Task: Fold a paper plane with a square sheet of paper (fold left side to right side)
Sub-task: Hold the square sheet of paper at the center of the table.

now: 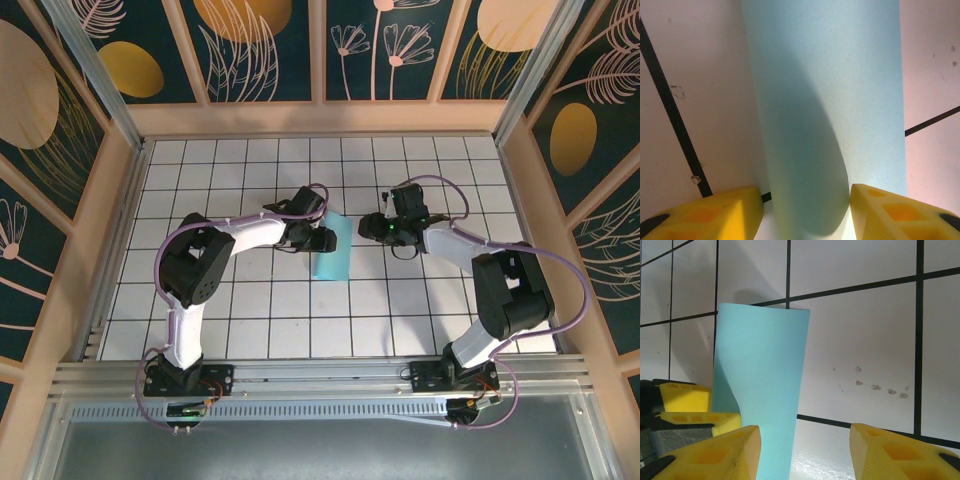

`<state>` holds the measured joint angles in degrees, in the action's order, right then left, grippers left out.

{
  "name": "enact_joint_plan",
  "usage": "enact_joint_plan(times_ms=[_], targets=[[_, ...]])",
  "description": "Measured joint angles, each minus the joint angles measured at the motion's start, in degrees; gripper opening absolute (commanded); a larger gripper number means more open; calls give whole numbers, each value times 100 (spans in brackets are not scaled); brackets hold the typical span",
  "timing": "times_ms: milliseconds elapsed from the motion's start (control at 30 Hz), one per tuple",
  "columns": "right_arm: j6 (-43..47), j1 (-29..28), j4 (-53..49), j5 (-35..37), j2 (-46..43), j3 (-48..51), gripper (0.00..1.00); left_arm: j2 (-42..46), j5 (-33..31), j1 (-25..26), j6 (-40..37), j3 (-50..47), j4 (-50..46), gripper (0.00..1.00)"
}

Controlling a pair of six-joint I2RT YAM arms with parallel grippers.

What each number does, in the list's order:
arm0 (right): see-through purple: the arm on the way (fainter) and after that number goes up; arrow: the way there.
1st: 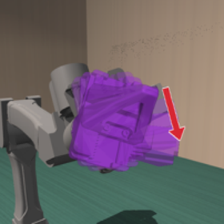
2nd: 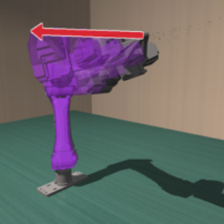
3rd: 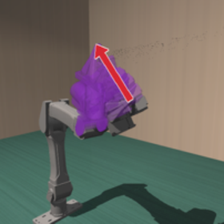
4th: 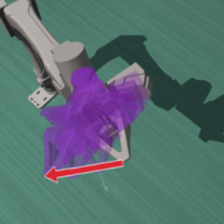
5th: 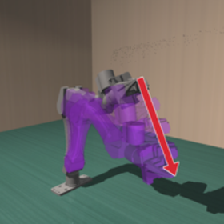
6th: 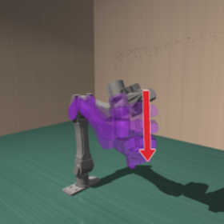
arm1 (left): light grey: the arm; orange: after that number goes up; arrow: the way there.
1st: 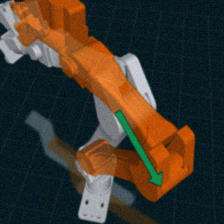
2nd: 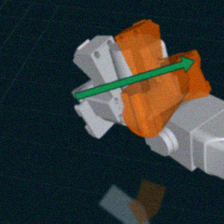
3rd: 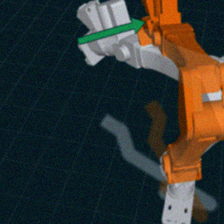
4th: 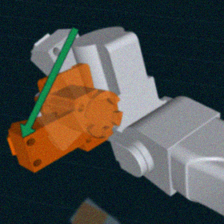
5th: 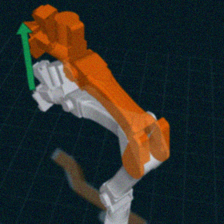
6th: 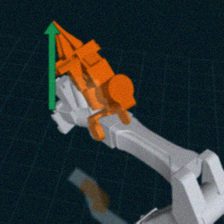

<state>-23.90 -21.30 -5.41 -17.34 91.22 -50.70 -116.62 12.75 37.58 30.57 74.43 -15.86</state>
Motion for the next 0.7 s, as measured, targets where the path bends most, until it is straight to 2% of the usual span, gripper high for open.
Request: enact_joint_plan(times_ms=[333,700], targets=[[-341,-26,616,-872,400,72,1,0,-20,7,0,0,0,52],[-413,-358,848,-1161,1102,50,0,0,-22,7,2,0,0,52]])
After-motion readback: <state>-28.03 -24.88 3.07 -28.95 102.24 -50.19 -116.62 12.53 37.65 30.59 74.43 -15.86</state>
